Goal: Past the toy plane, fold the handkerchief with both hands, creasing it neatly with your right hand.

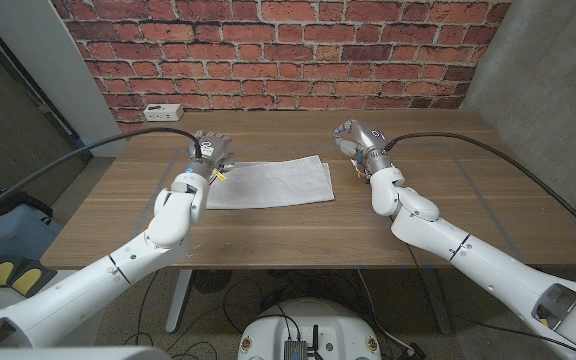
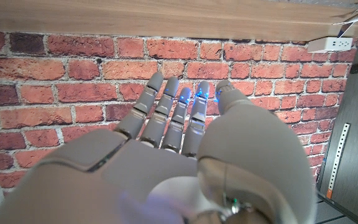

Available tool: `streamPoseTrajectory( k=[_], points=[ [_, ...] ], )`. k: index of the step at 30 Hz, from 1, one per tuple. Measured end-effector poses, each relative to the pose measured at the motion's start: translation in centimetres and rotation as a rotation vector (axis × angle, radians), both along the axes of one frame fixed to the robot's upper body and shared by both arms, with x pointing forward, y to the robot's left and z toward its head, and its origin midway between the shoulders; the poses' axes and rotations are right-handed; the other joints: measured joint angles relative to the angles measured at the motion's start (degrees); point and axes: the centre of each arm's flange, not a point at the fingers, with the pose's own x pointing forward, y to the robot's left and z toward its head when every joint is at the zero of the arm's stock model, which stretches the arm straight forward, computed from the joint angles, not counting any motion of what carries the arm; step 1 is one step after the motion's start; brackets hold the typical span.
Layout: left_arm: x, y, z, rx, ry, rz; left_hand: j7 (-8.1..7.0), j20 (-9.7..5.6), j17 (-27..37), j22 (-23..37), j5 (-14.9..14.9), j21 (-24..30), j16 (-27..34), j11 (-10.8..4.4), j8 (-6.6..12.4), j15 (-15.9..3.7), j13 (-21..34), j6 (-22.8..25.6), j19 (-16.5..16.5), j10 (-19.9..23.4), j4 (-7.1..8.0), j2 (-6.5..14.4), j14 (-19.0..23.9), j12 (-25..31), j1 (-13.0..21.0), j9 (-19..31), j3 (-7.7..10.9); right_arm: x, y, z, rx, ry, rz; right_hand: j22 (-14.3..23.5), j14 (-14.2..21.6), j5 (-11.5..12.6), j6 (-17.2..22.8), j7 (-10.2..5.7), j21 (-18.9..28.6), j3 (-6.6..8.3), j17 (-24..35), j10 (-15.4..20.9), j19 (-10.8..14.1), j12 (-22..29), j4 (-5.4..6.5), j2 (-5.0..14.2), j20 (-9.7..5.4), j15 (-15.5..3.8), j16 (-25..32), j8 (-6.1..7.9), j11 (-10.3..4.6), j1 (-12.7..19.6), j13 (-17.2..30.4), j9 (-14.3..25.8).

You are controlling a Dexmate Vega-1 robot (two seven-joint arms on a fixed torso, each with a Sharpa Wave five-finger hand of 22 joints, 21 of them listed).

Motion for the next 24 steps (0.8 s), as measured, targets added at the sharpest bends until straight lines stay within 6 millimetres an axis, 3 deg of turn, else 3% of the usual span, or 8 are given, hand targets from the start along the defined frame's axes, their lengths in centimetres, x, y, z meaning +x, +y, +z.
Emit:
streamPoseTrajectory(
  k=[24],
  points=[
    [-1.5,1.1,-3.6,-0.095,0.012,-0.083,0.52,0.20,-0.53,0.00,0.00,0.44,-0.55,0.20,0.69,0.00,-1.00,0.53,0.21,-0.20,0.42,0.09,0.01,0.00,-1.25,-1.13,0.43,-2.8,1.5,-1.7,-0.051,0.096,0.063,-0.20,-1.75,0.43,-1.54,0.31,-0.40,0.68,-2.33,-1.00,-1.33,-1.60,0.67,0.52,0.72,0.14,-0.91,-0.42,0.22,-2.34,-0.80,-0.77]
  ],
)
